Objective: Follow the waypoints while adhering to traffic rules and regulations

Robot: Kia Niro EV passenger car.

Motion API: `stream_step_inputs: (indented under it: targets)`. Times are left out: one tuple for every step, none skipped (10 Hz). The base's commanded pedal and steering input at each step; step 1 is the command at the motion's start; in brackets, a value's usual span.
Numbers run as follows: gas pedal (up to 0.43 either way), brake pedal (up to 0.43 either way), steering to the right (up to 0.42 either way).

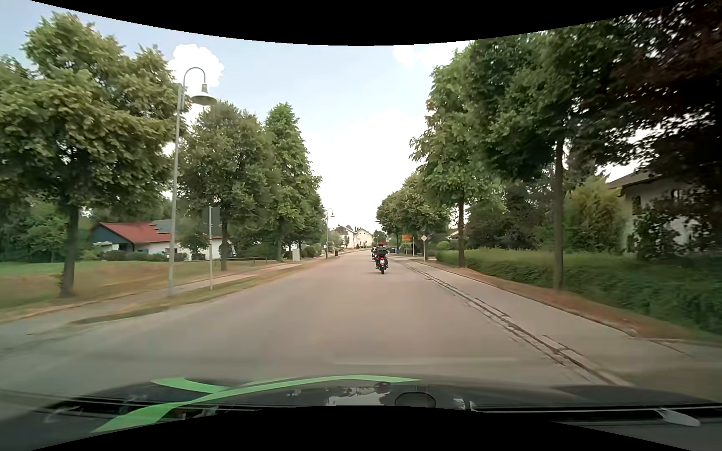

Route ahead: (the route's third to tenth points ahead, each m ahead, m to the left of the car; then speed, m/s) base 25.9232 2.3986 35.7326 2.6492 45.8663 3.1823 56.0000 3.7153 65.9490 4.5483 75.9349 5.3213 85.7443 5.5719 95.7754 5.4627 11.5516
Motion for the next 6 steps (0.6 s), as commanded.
stream_step_inputs:
  targets:
    - [0.11, 0.0, -0.008]
    - [0.118, 0.0, -0.008]
    - [0.13, 0.0, -0.008]
    - [0.138, 0.0, -0.008]
    - [0.169, 0.0, -0.008]
    - [0.169, 0.0, -0.007]
